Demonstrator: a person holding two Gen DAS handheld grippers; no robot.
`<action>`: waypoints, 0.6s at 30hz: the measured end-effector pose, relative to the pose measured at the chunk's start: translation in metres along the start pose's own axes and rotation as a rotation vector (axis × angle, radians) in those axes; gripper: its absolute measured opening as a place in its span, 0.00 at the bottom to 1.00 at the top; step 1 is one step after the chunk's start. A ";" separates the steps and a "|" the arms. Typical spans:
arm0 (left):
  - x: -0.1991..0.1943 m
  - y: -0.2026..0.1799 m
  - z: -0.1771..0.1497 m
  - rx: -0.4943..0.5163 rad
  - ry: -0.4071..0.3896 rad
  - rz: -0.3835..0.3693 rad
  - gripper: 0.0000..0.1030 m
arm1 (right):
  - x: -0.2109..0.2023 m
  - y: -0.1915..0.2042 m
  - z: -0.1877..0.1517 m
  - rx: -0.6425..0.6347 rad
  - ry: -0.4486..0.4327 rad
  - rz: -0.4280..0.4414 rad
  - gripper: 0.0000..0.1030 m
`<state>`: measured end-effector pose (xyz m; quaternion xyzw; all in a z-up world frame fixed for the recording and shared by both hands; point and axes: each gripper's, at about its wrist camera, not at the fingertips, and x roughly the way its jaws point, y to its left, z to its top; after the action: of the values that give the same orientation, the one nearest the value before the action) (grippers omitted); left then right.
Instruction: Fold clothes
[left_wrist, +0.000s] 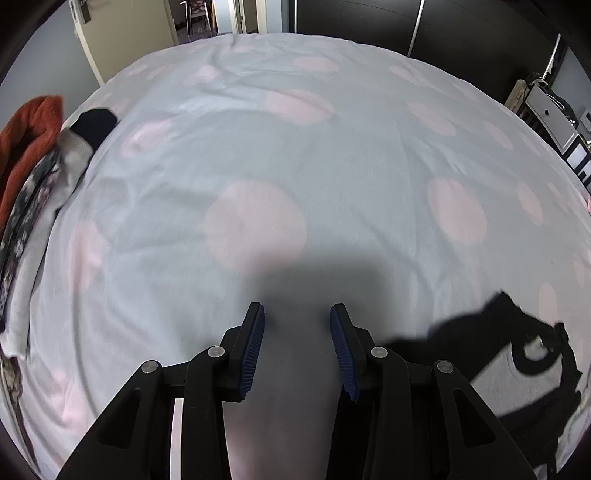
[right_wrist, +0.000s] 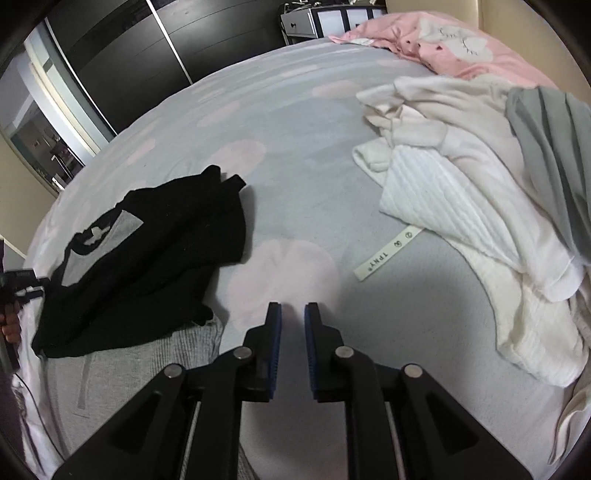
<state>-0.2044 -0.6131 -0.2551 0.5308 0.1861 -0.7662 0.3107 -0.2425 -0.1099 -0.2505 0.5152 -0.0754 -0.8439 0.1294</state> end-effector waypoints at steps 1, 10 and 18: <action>-0.006 0.003 -0.008 -0.003 0.001 -0.011 0.39 | 0.000 -0.002 0.001 0.012 0.006 0.011 0.13; -0.045 0.022 -0.091 -0.088 0.022 -0.198 0.39 | 0.006 -0.017 0.011 0.156 0.053 0.188 0.20; -0.037 0.033 -0.100 -0.215 -0.011 -0.296 0.39 | 0.040 -0.033 0.025 0.356 0.101 0.422 0.20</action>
<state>-0.1034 -0.5654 -0.2563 0.4570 0.3412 -0.7823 0.2504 -0.2870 -0.0903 -0.2820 0.5442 -0.3214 -0.7450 0.2133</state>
